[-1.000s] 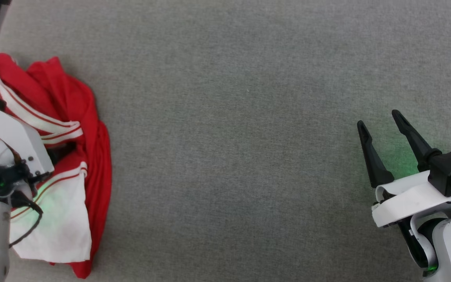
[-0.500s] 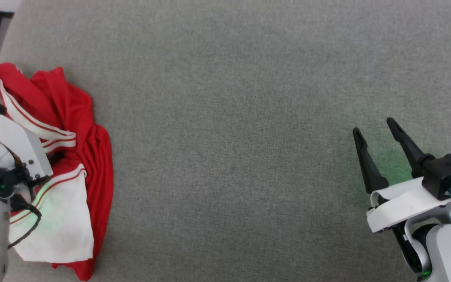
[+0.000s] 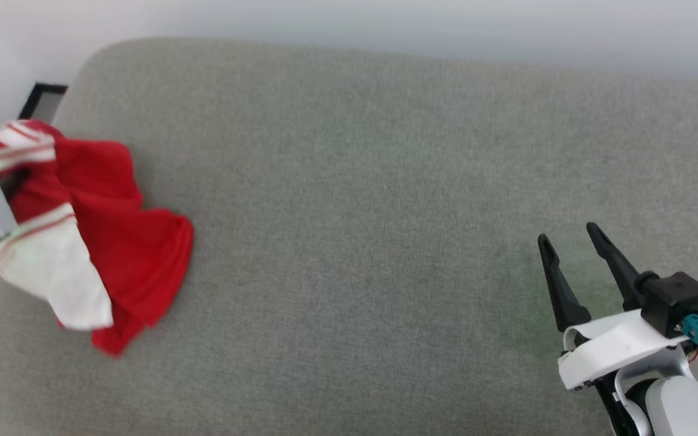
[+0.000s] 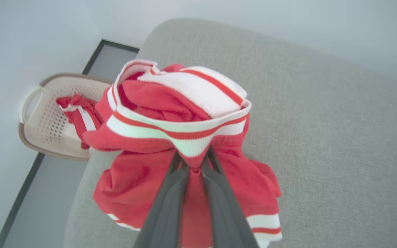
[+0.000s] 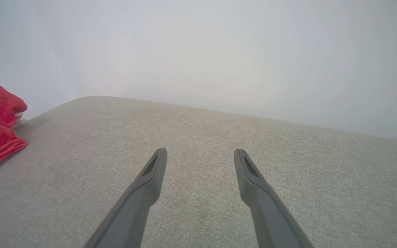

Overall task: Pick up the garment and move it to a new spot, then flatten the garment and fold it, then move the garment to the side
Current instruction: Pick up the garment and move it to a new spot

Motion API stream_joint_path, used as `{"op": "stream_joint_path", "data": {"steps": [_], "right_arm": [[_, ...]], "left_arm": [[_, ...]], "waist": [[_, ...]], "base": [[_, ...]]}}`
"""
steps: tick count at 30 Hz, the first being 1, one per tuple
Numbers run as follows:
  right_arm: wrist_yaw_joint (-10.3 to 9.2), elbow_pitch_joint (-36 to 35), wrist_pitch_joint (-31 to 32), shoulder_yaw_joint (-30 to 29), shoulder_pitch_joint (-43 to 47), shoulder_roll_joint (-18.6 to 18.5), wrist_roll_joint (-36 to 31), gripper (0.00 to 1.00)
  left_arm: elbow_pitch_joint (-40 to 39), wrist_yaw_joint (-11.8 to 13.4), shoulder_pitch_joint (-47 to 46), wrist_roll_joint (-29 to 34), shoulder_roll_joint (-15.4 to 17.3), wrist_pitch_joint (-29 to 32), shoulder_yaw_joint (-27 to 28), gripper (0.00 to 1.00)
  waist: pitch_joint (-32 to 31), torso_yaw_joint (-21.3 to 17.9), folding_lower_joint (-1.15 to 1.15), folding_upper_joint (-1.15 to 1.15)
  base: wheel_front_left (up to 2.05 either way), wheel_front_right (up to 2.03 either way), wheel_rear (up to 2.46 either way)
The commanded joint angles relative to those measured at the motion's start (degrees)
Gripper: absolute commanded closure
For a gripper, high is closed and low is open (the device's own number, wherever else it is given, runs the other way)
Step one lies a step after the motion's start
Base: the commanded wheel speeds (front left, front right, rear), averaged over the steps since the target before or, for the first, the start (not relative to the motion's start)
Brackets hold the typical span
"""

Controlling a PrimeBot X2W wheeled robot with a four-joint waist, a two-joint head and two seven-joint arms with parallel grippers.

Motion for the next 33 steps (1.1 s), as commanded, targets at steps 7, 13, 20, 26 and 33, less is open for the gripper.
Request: {"op": "stream_joint_path", "data": {"steps": [7,13,20,26,33], "right_arm": [[-0.04,1.1,-1.1,-0.7,2.0,1.1,1.1,0.0],[-0.04,2.0,-1.9,-0.9,2.5,1.7,1.5,0.0],[-0.04,3.0,-2.7,-2.5,2.1,1.9,0.8,0.0],[-0.04,3.6,-3.0,-5.7,1.6,1.1,-0.1,0.0],[-0.04,4.3,-3.7,-10.0,0.9,0.5,-0.9,0.0]], "left_arm": [[-9.3,-0.3,-2.3,0.3,3.6,1.1,-0.8,1.0],[-16.6,-0.2,-4.0,-0.7,5.1,4.1,-1.2,1.0],[-24.6,1.6,-3.8,-2.2,5.2,8.7,-1.6,1.0],[-31.6,3.4,-2.7,-3.5,3.7,12.0,-2.9,1.0],[-38.9,5.3,-3.3,-3.9,0.1,14.9,-6.5,1.0]], "waist": [[-6.3,0.4,0.0,0.0],[-8.9,-0.9,0.0,0.0],[-10.4,-4.9,0.0,0.0],[-10.1,-9.3,0.0,0.0],[-8.9,-15.2,0.0,0.0]], "base": [[0.0,0.0,0.0],[0.0,0.0,0.0],[0.0,0.0,0.0],[0.0,0.0,0.0],[0.0,0.0,0.0]]}}
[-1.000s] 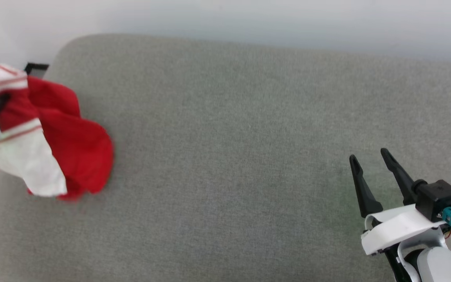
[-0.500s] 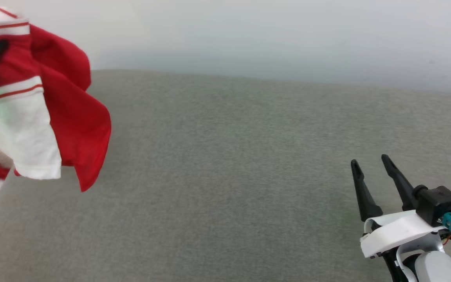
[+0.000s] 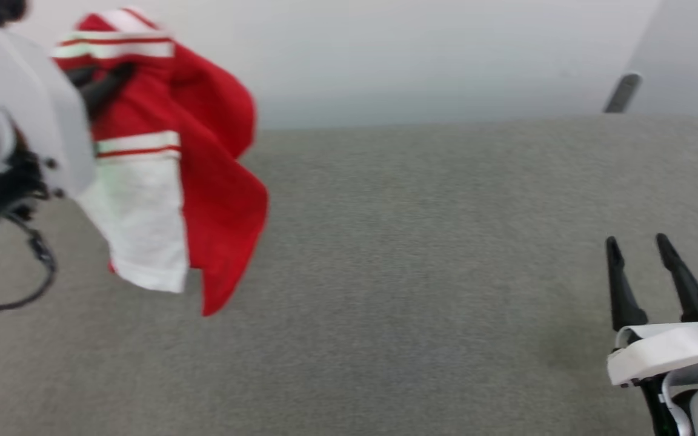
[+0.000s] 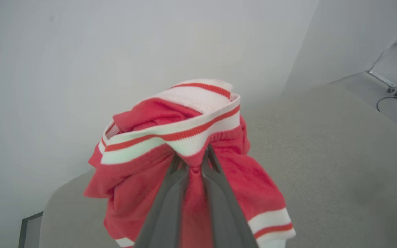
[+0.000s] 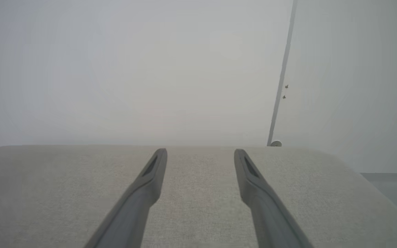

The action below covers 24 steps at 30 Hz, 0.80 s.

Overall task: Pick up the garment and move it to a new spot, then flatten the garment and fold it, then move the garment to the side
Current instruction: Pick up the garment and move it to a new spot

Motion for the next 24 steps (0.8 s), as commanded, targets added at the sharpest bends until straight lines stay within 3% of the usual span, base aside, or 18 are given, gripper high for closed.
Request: {"op": "stream_joint_path", "data": {"steps": [1,12,24], "right_arm": [[-0.04,0.2,-0.4,-0.8,-0.5,-0.1,-0.2,0.0],[-0.04,1.0,-1.7,-4.4,0.6,2.1,-0.9,0.0],[-0.04,3.8,-3.6,-3.9,0.1,4.3,0.1,0.0]], "left_arm": [[-1.0,0.4,-0.5,0.3,-0.5,0.2,-0.6,1.0],[-6.5,-0.8,1.6,0.3,-4.3,2.2,-7.2,1.0],[-1.4,-4.2,8.4,1.3,-7.5,0.7,-17.5,1.0]], "waist": [[1.0,-3.9,0.0,0.0],[4.6,-11.7,0.0,0.0],[8.0,-14.5,0.0,0.0]], "base": [[0.0,0.0,0.0],[0.0,0.0,0.0],[0.0,0.0,0.0]]}}
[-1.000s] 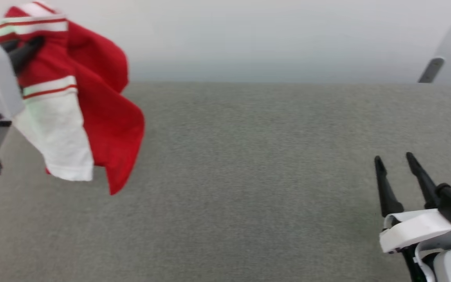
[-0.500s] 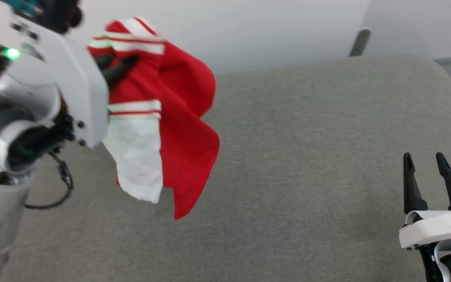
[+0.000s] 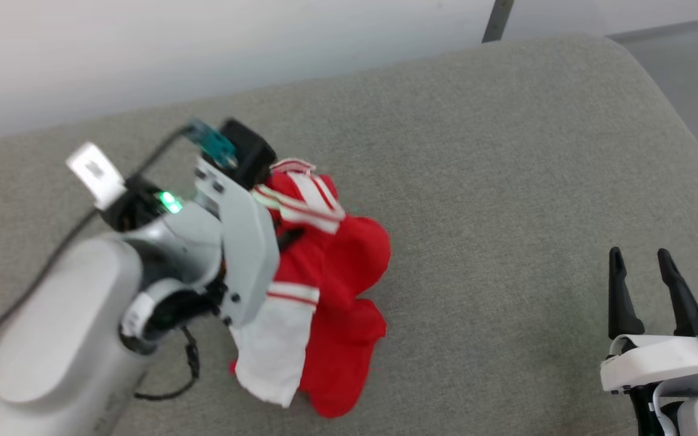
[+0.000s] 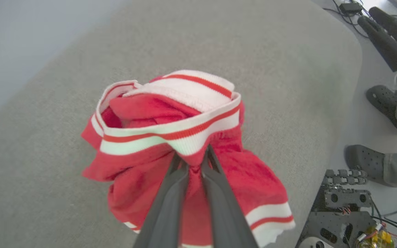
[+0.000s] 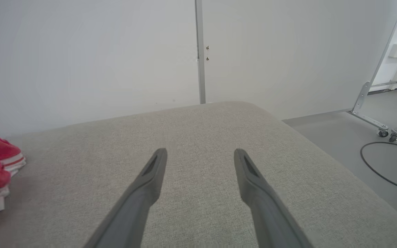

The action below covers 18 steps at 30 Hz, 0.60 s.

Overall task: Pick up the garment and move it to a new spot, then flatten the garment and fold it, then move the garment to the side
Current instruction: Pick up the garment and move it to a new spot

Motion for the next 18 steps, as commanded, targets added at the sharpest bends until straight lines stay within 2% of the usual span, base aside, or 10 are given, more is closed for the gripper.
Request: {"op": "stream_joint_path", "data": {"steps": [1,10,18], "right_arm": [[-0.04,0.4,-0.3,0.4,-0.3,0.3,0.5,0.0],[-0.04,2.4,-1.1,1.4,-1.6,0.6,1.2,0.0],[-0.04,3.0,-1.2,2.0,-2.4,0.8,1.2,0.0]], "left_arm": [[0.9,-0.5,0.9,0.2,-0.5,-0.5,-0.9,1.0],[9.9,-1.6,2.2,0.0,-1.1,-3.0,-8.4,1.0],[15.3,-1.5,0.5,-0.7,-1.5,-5.5,-13.4,0.98]], "waist": [[0.9,-0.8,0.0,0.0],[1.8,-0.6,0.0,0.0],[1.8,0.4,0.0,0.0]], "base": [[0.0,0.0,0.0],[0.0,0.0,0.0],[0.0,0.0,0.0]]}}
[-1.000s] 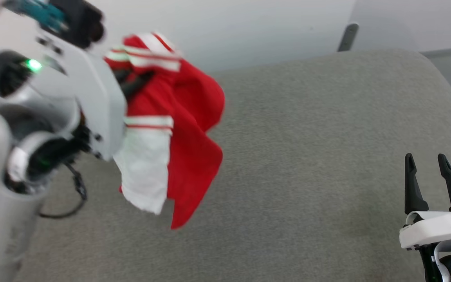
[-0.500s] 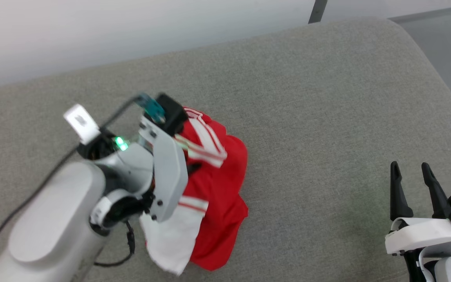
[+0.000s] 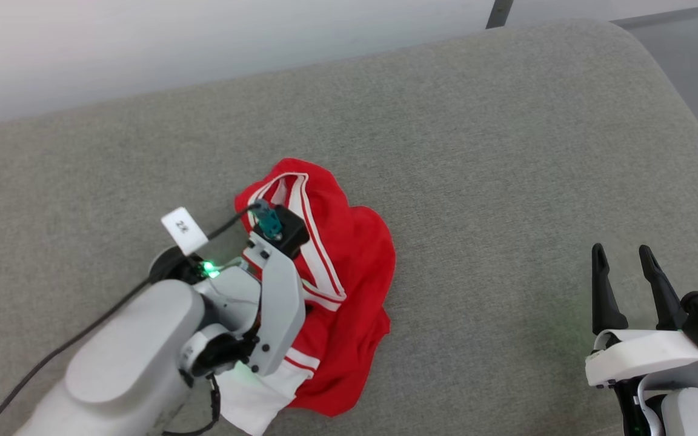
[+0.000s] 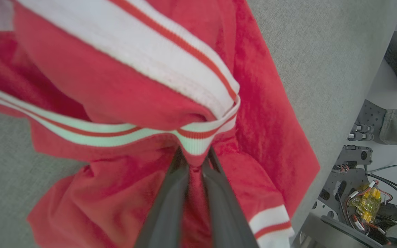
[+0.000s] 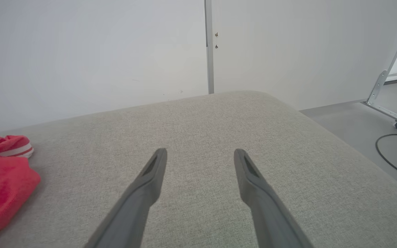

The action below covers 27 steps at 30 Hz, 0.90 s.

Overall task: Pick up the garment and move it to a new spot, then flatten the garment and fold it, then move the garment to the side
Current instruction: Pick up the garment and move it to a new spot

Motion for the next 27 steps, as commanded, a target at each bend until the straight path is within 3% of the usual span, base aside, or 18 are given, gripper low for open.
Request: {"op": "stream_joint_path", "data": {"steps": [1,2,4,6,14,22,27], "right_arm": [[-0.04,0.1,-0.3,0.2,-0.6,0.1,0.3,0.0],[-0.04,0.1,-0.3,0.3,-0.6,0.1,0.4,0.0],[-0.04,0.3,-0.3,0.4,-0.7,0.0,0.4,0.0],[-0.04,0.3,-0.3,0.3,-0.6,0.0,0.2,0.0],[-0.04,0.4,-0.3,0.7,0.7,-1.1,0.5,0.0],[-0.04,0.5,0.5,1.8,2.4,-2.6,0.7,0.0],[-0.04,-0.3,1.4,2.6,4.2,-3.1,0.6,0.0]], "left_arm": [[0.2,-0.1,-0.5,-0.1,-0.2,-0.3,-0.3,0.84],[0.7,-0.1,-0.7,-0.6,-0.3,-1.1,-1.0,0.65],[1.8,-0.1,-1.1,-1.3,-0.4,-2.3,-2.3,0.49],[2.7,-0.1,-1.7,-2.1,-0.5,-3.6,-2.7,0.0],[3.3,-0.1,-3.6,-3.9,-0.4,-7.6,-3.9,0.0],[1.7,0.4,-1.3,-5.8,1.2,-12.7,-1.4,0.0],[-0.4,1.6,1.8,-5.7,2.9,-19.2,1.7,0.0]], "waist": [[-0.1,0.2,0.0,0.0],[-0.1,0.4,0.0,0.0],[-0.3,0.7,0.0,0.0],[-0.6,1.2,0.0,0.0],[-3.6,4.3,0.0,0.0],[-8.9,8.0,0.0,0.0],[-12.3,10.2,0.0,0.0]], "base": [[0.0,0.0,0.0],[0.0,0.0,0.0],[0.0,0.0,0.0],[0.0,0.0,0.0],[0.0,0.0,0.0],[0.0,0.0,0.0],[0.0,0.0,0.0]]}}
